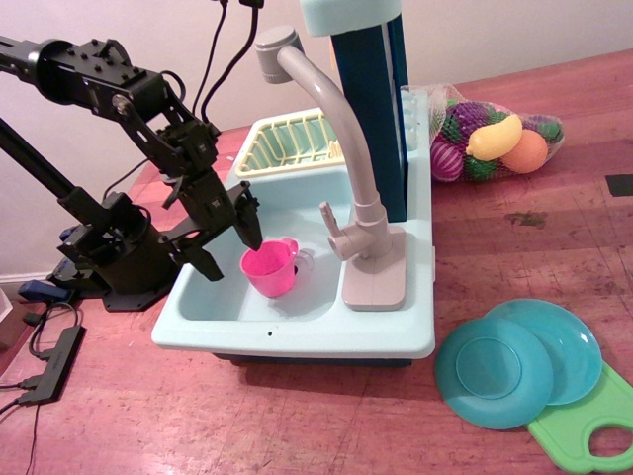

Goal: Flip cup upright

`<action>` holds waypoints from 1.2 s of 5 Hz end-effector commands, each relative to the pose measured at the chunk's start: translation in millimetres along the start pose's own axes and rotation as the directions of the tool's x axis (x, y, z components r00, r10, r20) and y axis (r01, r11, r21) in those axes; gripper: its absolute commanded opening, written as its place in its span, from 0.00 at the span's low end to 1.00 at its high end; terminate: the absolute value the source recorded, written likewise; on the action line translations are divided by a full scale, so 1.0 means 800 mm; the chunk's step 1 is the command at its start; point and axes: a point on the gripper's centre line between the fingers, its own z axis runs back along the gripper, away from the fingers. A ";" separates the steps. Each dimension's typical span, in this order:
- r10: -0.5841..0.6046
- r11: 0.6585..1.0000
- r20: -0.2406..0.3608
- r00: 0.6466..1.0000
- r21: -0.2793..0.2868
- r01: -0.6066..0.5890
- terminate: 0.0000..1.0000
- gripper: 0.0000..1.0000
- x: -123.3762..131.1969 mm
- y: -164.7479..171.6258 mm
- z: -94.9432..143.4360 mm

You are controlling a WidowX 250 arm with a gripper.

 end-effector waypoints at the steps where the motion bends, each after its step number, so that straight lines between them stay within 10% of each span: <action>1: -0.013 1.000 0.056 0.998 0.016 0.012 0.00 1.00 0.008 0.005 0.021; 5: -0.013 1.000 0.056 0.998 0.016 0.012 0.00 1.00 0.008 0.005 0.021; 6: -0.013 1.000 0.056 0.998 0.016 0.012 1.00 1.00 0.008 0.005 0.021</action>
